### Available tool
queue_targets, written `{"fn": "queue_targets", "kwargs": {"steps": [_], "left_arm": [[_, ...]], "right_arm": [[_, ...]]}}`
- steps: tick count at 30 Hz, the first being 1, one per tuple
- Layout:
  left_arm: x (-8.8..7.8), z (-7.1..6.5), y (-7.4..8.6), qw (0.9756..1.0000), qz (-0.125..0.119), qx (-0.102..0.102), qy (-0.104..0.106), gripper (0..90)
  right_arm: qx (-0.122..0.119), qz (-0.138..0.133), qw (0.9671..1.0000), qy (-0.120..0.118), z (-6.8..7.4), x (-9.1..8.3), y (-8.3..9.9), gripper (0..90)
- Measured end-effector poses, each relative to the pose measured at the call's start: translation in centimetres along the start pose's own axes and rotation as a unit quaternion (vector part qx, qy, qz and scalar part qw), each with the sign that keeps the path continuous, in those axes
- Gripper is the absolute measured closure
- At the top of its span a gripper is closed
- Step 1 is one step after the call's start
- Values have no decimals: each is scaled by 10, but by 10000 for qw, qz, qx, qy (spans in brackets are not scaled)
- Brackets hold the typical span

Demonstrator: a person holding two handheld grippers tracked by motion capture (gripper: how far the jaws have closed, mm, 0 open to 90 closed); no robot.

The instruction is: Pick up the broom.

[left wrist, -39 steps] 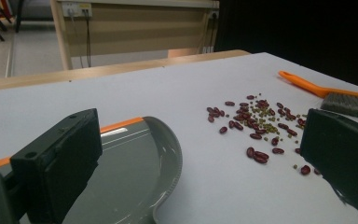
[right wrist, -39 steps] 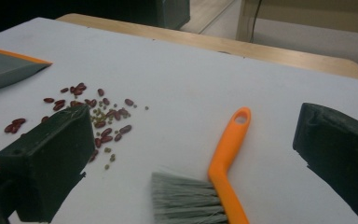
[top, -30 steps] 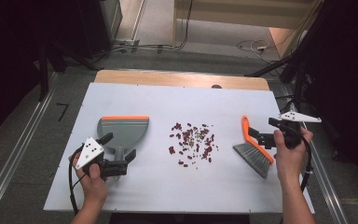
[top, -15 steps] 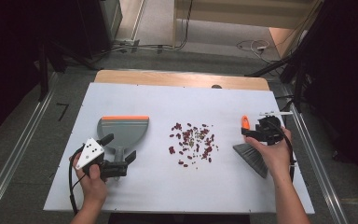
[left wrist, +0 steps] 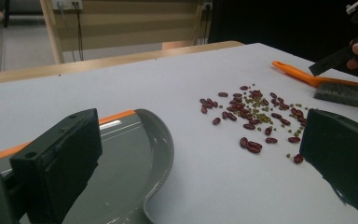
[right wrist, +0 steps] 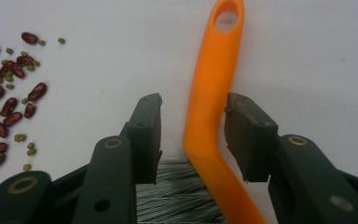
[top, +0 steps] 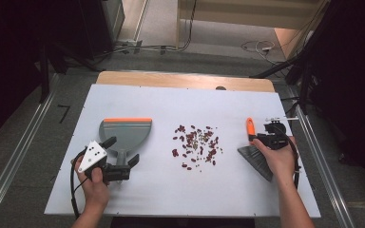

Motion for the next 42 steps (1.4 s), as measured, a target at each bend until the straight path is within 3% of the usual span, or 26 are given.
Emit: {"fn": "queue_targets", "kwargs": {"steps": [5,11,17,21,27,30,33,38,39,40,42], "left_arm": [[0,-1,0,10000,21,61,-14,0],[0,-3,0,9999,31,94,-22,0],[2,-3,0,9999,56,119,-42,0],[3,-3,0,9999,54,122,-40,0],[3,-2,0,9999,64,115,-43,0],[4,0,1,9999,80,80,-34,0],[4,-2,1,9999,69,89,-18,0],[5,-4,1,9999,79,127,-12,0],[5,-4,1,9999,88,131,-19,0],[5,-4,1,9999,93,128,-26,0],[6,-4,0,9999,96,134,-21,0]], "right_arm": [[-29,174,9996,221,-1,8,3,580],[-29,224,9994,278,-2,15,7,623],[-269,348,9978,500,2,17,6,637],[-202,426,9979,436,0,17,4,664],[-286,436,9982,296,-4,16,4,675],[-349,373,9981,335,-3,16,5,675],[-182,349,9985,385,-2,16,5,672],[-275,489,9975,439,-1,17,3,674],[-251,534,9975,395,-2,17,2,675],[-54,526,9981,313,-4,17,1,673],[-65,524,9980,362,-3,17,1,672]]}}
Point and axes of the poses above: each handheld gripper's, and its own axes: x roughly forward along the jaws, y roughly out of its underside, z roughly to its left, the point moved 3 cm from there along x, roughly forward along the jaws, and after that the axes turned 1 degree about z, right-handed, at the moved point
